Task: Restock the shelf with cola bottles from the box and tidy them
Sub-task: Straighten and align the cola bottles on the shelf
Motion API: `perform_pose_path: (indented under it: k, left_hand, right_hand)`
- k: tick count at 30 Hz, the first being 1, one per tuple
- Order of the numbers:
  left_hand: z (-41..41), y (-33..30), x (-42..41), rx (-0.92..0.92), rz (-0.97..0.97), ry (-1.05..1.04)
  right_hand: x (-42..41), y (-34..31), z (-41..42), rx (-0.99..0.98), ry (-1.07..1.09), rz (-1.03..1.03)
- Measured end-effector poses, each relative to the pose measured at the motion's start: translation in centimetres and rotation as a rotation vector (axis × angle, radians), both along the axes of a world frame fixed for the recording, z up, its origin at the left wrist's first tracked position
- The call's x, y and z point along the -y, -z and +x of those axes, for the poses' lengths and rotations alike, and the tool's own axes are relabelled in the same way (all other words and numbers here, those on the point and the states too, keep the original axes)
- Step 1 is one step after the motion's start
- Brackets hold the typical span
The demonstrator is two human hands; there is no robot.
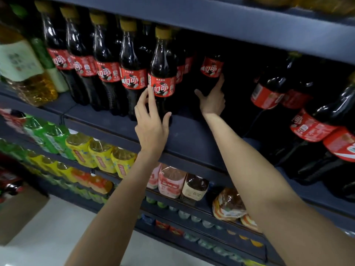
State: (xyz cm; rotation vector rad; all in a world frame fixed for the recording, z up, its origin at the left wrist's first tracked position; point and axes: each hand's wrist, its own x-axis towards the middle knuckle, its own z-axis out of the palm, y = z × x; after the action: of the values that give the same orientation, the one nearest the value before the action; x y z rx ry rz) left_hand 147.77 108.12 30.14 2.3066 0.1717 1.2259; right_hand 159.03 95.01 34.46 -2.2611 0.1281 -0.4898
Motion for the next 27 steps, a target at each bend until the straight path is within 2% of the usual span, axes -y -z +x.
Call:
perform_pose_path:
  k: [12,16,19,22,24,27]
  left_hand:
    - [1.1,1.0,-2.0,0.072,0.028,0.027]
    - [0.9,0.9,-1.9,0.224,0.06,0.034]
    - [0.4,0.3,-0.3,0.407,0.121,0.194]
    - [0.0,-1.1,2.2,0.459,0.058,0.448]
    - [0.1,-2.0,3.7,0.393,-0.087,0.58]
    - [1.1,-3.2,5.5,0.164,-0.248,0.696]
  right_hand:
    - [-0.8,0.5,4.2,0.076,0.007,-0.05]
    - [-1.7,0.6,4.5,0.08,-0.005,-0.052]
    - [-1.1,0.2,4.0,0.015,-0.058,-0.038]
    - [0.6,-0.9,1.5,0.038,-0.124,-0.047]
    - [2.2,-1.3,-1.6,0.157,-0.119,-0.012]
    - [4.8,-0.9,-7.5,0.437,-0.09,0.035]
